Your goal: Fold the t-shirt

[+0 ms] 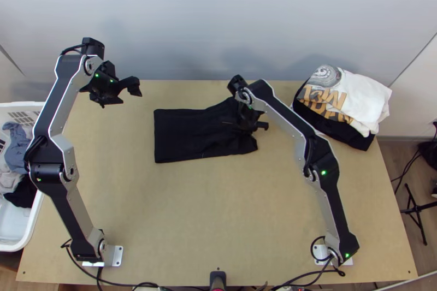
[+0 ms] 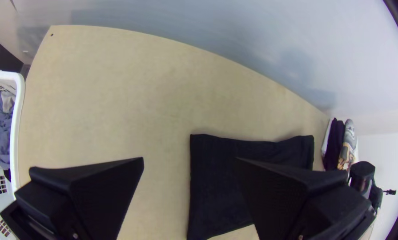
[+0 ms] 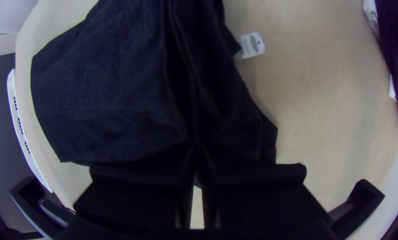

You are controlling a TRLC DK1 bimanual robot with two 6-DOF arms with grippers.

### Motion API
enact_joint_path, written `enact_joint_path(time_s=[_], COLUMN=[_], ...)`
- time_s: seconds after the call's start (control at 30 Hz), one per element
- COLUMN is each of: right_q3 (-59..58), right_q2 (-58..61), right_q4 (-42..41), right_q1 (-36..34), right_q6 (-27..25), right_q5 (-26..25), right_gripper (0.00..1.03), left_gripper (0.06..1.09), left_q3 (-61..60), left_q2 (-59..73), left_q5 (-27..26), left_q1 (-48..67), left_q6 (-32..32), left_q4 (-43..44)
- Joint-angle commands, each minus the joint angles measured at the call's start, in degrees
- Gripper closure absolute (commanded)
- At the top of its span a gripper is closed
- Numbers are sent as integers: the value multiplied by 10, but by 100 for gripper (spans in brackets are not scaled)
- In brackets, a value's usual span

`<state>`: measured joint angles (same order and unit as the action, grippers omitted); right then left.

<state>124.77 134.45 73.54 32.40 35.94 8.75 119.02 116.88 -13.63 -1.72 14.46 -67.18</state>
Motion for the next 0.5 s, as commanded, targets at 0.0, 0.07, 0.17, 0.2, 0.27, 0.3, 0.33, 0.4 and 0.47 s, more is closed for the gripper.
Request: enact_joint_path(time_s=[0.0,0.07,0.17,0.2,0.27,0.3,0.33,0.4,0.47], right_q3=[-52,-71,-100,-112,-135,-146,-157,-166,-167], right_q2=[-56,-74,-97,-104,-110,-112,-114,-116,-118], right_q4=[-2,-1,-2,-2,-3,-3,-3,-3,-22], right_q1=[-17,-26,-38,-40,-41,-40,-38,-40,-56], right_q6=[-10,-13,-18,-20,-25,-31,-37,-43,-48], right_q5=[-9,-11,-19,-21,-21,-21,-21,-22,-22], right_gripper=[100,100,100,100,85,60,31,4,4], left_gripper=[10,10,10,10,10,10,10,10,10], left_q3=[1,0,0,0,0,0,0,0,0], left_q2=[0,0,0,0,-1,-1,-1,-3,-6], left_q5=[1,1,0,0,0,0,0,0,1], left_q1=[0,0,2,3,6,7,7,8,7], left_q6=[0,0,1,2,2,3,3,3,2], left_q4=[-1,-1,-1,-1,-1,-1,-1,-2,-3])
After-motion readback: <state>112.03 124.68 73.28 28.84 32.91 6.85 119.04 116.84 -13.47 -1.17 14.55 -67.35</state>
